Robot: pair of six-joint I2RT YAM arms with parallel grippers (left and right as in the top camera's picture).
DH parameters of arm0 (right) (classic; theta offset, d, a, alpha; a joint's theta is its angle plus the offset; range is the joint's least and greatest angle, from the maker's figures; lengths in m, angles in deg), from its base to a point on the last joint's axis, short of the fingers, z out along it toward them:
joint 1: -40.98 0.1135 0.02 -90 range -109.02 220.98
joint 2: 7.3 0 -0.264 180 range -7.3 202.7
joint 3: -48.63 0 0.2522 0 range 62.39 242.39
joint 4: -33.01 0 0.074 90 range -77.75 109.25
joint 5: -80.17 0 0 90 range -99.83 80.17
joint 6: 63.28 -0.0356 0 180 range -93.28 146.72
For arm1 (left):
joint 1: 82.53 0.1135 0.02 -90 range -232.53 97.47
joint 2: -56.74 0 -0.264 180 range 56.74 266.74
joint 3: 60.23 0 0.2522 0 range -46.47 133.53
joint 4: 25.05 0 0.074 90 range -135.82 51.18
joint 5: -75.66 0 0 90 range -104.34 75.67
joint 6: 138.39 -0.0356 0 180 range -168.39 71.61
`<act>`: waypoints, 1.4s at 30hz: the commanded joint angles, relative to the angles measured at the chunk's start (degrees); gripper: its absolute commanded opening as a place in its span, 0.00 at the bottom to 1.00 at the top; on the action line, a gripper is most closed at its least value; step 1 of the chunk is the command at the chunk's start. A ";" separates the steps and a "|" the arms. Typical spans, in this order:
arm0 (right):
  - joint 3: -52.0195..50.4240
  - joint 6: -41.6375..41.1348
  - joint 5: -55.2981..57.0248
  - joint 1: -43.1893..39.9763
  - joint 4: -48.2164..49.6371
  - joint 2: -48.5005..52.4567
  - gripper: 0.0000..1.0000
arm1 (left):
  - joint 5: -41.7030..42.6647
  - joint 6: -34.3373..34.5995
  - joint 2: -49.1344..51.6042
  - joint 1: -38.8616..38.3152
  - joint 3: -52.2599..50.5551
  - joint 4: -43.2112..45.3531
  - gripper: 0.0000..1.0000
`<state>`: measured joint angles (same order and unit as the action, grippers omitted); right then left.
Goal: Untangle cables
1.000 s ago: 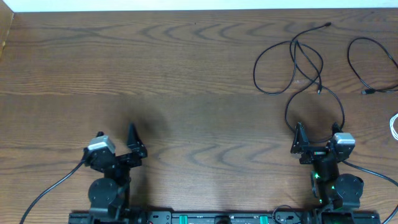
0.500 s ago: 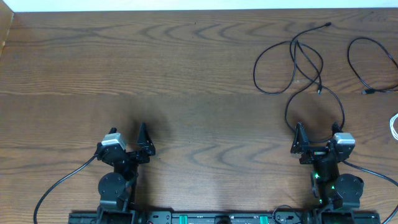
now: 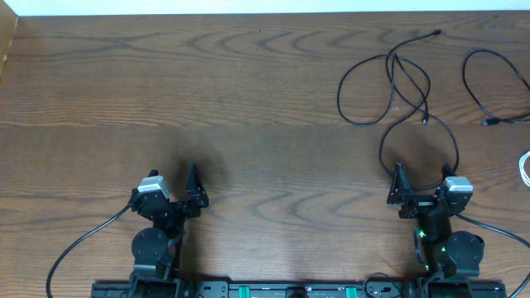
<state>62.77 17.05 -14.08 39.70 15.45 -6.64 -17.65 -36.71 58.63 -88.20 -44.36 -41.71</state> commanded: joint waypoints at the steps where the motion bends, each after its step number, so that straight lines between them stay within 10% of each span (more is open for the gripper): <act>1: -0.07 -0.11 0.24 -0.17 -0.22 -0.35 0.99 | 0.13 -1.11 0.22 0.24 -1.88 -0.87 0.90; 26: -0.07 -0.09 0.26 -0.17 -0.22 -0.35 0.99 | 1.88 -1.22 -1.84 2.14 -1.88 -1.11 0.90; 32: -0.07 -0.09 0.24 -0.17 -0.22 -0.35 0.99 | 4.83 -13.11 -1.84 2.12 -1.88 -1.20 0.90; 42: -0.07 -0.09 0.24 -0.17 -0.22 -0.35 0.99 | 5.03 -13.60 -1.84 2.12 -1.88 -1.05 0.90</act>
<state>62.77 17.05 -14.06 39.70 15.45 -6.64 -13.12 -48.75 57.42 -86.36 -44.43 -41.95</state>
